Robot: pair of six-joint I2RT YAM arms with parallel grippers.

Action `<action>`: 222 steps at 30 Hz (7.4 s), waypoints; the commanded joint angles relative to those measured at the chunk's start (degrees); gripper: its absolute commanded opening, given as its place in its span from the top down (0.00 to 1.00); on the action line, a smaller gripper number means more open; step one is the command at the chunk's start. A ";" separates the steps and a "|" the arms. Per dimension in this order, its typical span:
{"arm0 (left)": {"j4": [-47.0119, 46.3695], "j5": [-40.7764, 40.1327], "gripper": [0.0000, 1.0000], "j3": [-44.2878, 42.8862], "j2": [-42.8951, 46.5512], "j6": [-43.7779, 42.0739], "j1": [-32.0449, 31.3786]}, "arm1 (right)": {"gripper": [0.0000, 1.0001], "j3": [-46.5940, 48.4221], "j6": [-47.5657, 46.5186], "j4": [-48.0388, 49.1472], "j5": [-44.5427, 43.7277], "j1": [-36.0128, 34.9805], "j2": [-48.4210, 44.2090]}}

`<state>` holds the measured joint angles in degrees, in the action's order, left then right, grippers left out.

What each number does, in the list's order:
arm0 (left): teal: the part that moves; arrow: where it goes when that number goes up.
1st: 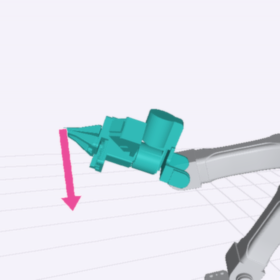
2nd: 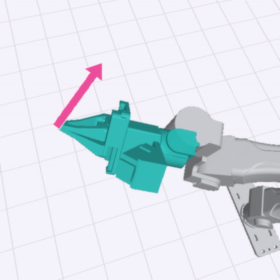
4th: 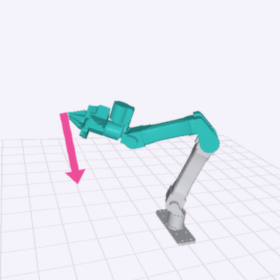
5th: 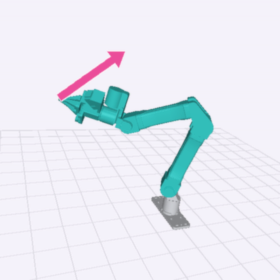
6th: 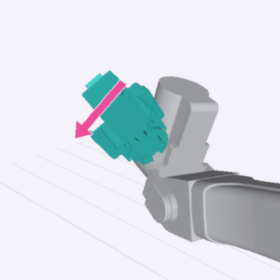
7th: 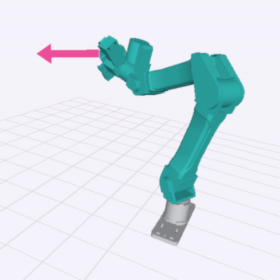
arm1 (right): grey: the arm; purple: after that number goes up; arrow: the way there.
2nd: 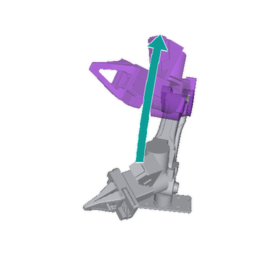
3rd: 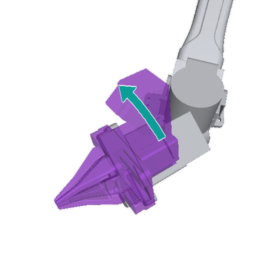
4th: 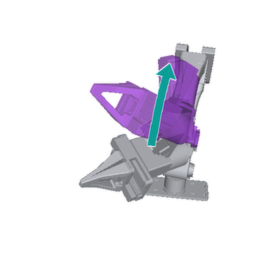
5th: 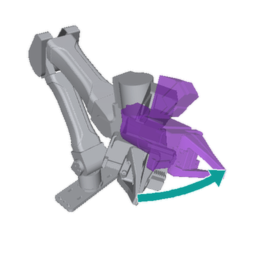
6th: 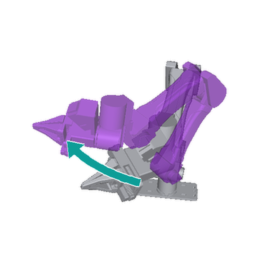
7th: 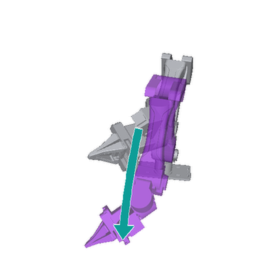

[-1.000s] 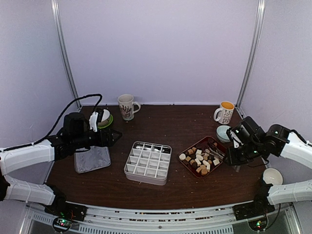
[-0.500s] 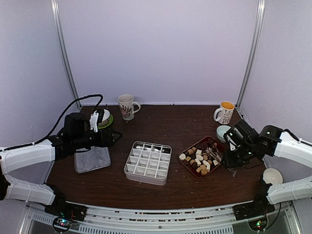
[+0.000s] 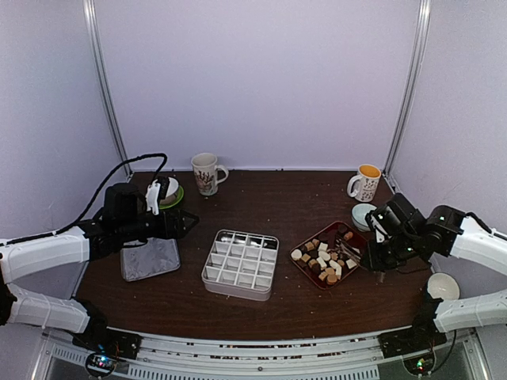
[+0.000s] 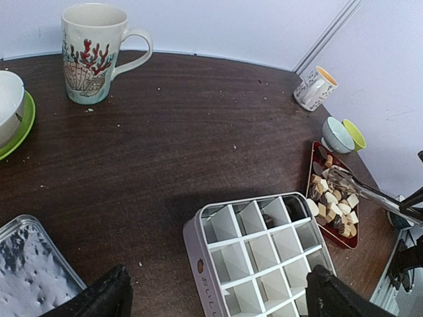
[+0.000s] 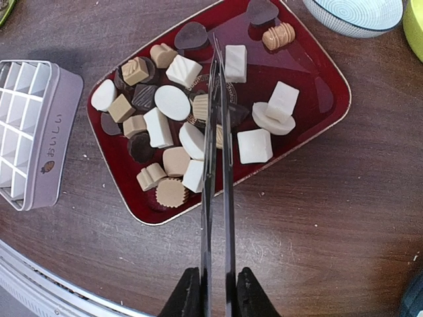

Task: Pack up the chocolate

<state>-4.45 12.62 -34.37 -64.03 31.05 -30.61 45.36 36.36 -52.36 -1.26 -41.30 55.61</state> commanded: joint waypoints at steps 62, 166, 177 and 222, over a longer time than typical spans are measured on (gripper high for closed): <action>-2.02 2.85 0.06 -0.19 -1.74 0.86 -1.68 | 0.82 -4.37 1.25 13.37 15.56 0.41 -11.38; 33.88 -25.63 1.00 -24.43 -26.60 0.02 -18.18 | 0.85 -3.27 -5.40 13.92 8.51 0.43 -11.15; 28.32 -29.64 1.00 -22.40 -17.66 -9.09 -20.68 | 0.85 -3.33 -6.54 16.75 11.17 0.43 -10.58; 22.46 -2.17 1.00 -24.81 -30.03 -10.51 -15.71 | 0.86 -9.25 -5.88 36.08 32.72 -2.20 -10.46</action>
<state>19.88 4.01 -56.01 -93.65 18.74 -45.93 35.86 30.20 -21.89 28.88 -42.22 43.29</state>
